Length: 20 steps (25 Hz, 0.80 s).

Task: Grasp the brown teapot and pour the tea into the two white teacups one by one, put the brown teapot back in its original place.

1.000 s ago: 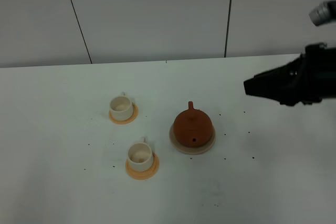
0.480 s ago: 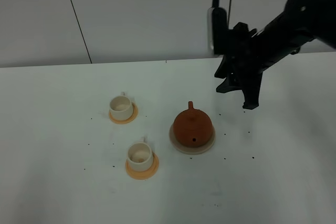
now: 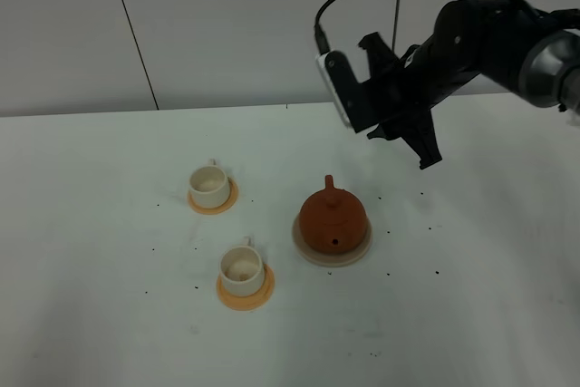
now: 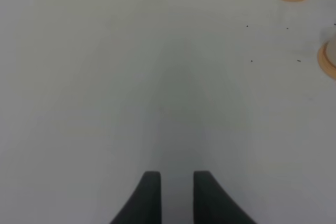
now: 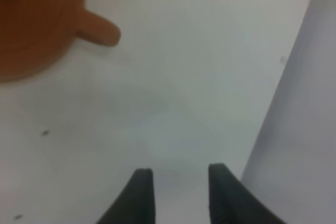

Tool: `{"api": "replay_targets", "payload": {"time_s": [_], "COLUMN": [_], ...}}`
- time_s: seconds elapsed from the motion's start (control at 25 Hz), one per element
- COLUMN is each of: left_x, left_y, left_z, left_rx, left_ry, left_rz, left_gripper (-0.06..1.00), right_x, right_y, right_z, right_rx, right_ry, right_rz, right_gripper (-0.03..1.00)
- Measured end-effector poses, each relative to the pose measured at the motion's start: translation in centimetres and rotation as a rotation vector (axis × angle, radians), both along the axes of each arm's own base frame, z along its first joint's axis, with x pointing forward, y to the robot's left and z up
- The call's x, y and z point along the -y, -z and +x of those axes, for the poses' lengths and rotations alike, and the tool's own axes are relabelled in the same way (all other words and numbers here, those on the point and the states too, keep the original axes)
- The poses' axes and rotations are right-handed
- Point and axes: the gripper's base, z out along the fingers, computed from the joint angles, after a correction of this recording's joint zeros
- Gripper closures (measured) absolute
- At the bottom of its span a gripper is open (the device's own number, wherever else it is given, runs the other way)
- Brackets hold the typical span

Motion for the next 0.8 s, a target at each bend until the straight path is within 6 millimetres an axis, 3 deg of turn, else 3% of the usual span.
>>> {"api": "replay_targets", "payload": {"time_s": [0.52,0.8], "left_x": [0.0,0.0], "left_y": [0.0,0.0], "left_z": [0.0,0.0], "left_rx": [0.001,0.001], "left_ry": [0.0,0.0], "left_rz": [0.0,0.0], "left_gripper": [0.71,0.71], "right_x": [-4.4,-4.9], "right_y": [4.1,4.2], "right_z": [-0.9,-1.1], "right_rx": [0.169,0.188], "right_ry": [-0.302,-0.325], "right_rz": [-0.369,-0.393], "right_gripper": [0.72,0.72]}}
